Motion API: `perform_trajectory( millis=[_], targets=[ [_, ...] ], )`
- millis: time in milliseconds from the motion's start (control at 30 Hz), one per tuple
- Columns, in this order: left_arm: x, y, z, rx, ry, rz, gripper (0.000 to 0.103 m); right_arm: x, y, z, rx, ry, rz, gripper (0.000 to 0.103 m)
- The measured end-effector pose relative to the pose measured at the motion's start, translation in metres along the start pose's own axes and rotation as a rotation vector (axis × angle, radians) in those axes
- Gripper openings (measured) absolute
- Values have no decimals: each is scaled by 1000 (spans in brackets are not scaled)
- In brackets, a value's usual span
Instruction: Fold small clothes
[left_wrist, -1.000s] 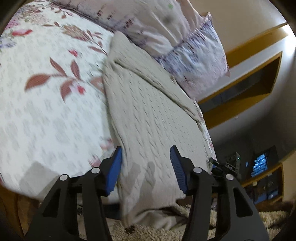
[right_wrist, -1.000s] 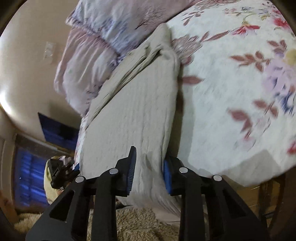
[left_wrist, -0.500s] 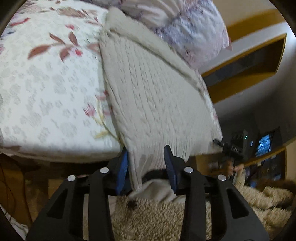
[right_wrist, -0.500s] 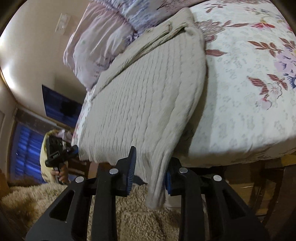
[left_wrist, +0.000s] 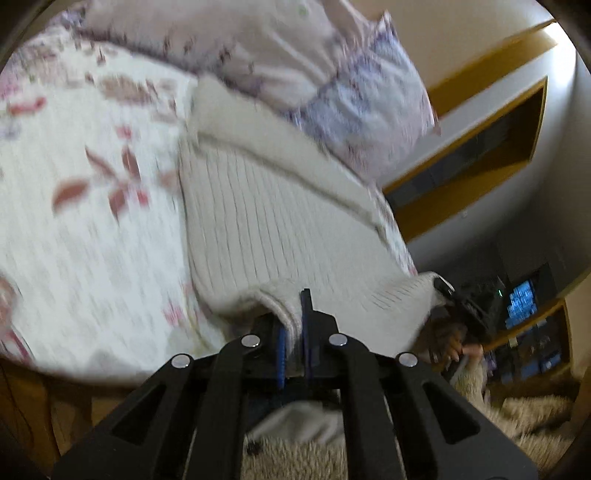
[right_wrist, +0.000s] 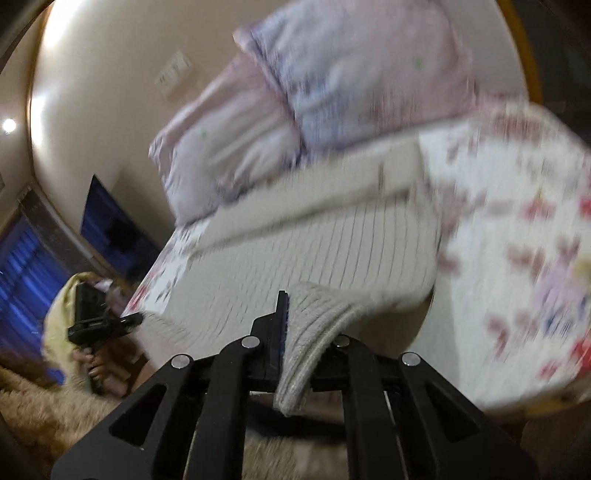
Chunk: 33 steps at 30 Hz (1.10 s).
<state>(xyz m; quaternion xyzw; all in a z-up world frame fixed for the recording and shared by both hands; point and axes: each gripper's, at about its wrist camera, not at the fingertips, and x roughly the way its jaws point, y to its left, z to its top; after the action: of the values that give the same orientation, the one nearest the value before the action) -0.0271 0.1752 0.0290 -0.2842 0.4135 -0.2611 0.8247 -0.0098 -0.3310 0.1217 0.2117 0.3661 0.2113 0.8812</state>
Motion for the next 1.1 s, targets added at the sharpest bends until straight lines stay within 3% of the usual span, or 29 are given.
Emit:
perform_trajectory(
  millis=[133, 333, 567, 667, 867, 1100],
  targets=[
    [-8, -7, 33, 38, -109, 76, 6, 3, 12, 25, -97, -133, -105, 7],
    [8, -29, 106, 98, -239, 141, 6, 38, 25, 67, -214, -217, -235, 7],
    [50, -42, 186, 192, -324, 188, 6, 79, -4, 120, -116, -271, -247, 7],
    [80, -28, 206, 177, -304, 209, 6, 114, -32, 132, -33, -226, -253, 7],
    [148, 38, 218, -16, -163, 208, 6, 192, -99, 124, 163, 3, -298, 7],
    [161, 49, 229, -59, -144, 145, 7, 205, -124, 132, 332, 39, -205, 10]
  ],
)
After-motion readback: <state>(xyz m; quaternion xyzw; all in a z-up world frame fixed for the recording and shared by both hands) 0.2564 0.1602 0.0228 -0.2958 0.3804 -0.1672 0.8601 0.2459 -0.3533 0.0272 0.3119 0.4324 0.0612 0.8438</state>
